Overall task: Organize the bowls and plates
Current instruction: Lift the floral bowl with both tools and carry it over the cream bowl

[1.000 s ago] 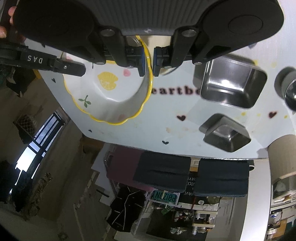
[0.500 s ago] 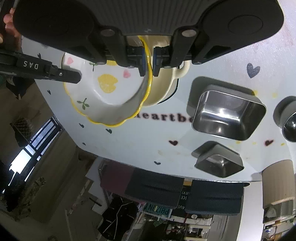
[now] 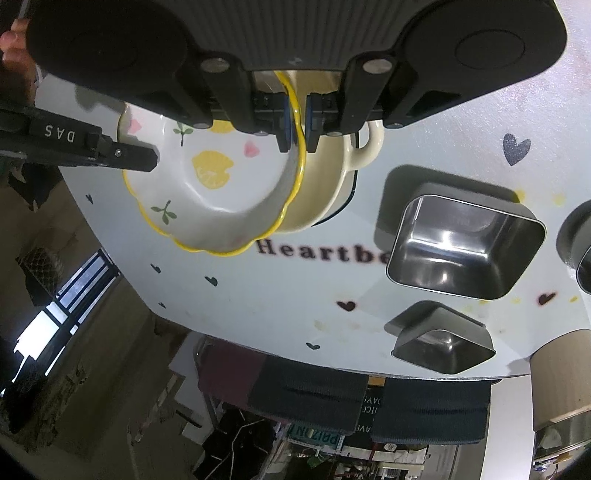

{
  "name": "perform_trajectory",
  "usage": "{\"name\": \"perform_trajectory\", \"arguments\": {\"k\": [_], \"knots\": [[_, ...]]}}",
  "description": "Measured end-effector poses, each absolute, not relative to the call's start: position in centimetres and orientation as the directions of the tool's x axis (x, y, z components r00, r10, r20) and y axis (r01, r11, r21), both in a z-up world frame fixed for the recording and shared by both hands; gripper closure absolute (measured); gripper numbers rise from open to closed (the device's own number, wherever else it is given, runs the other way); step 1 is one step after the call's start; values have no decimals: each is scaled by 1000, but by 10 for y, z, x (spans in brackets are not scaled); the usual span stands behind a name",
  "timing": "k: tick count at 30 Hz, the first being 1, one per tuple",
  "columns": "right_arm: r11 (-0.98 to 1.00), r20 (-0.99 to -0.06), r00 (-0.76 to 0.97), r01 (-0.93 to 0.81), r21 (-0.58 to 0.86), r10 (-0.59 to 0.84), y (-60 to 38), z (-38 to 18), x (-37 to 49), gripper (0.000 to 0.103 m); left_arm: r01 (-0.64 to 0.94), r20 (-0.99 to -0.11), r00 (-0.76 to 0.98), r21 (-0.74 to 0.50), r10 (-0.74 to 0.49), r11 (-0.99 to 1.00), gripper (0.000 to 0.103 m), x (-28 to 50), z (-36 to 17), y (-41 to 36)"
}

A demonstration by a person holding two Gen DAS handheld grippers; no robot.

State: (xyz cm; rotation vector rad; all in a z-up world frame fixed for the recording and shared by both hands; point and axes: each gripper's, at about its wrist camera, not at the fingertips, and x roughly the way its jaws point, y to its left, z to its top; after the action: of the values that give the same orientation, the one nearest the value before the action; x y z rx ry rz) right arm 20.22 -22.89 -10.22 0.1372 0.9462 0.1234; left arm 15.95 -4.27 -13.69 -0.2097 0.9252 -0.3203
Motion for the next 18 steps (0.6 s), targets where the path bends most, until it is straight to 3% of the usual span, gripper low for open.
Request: {"name": "perform_trajectory", "arguments": {"k": [18], "knots": [[992, -838, 531, -52, 118, 127, -222, -118, 211, 94, 205, -767, 550, -259, -330, 944, 95, 159, -147, -49]]}}
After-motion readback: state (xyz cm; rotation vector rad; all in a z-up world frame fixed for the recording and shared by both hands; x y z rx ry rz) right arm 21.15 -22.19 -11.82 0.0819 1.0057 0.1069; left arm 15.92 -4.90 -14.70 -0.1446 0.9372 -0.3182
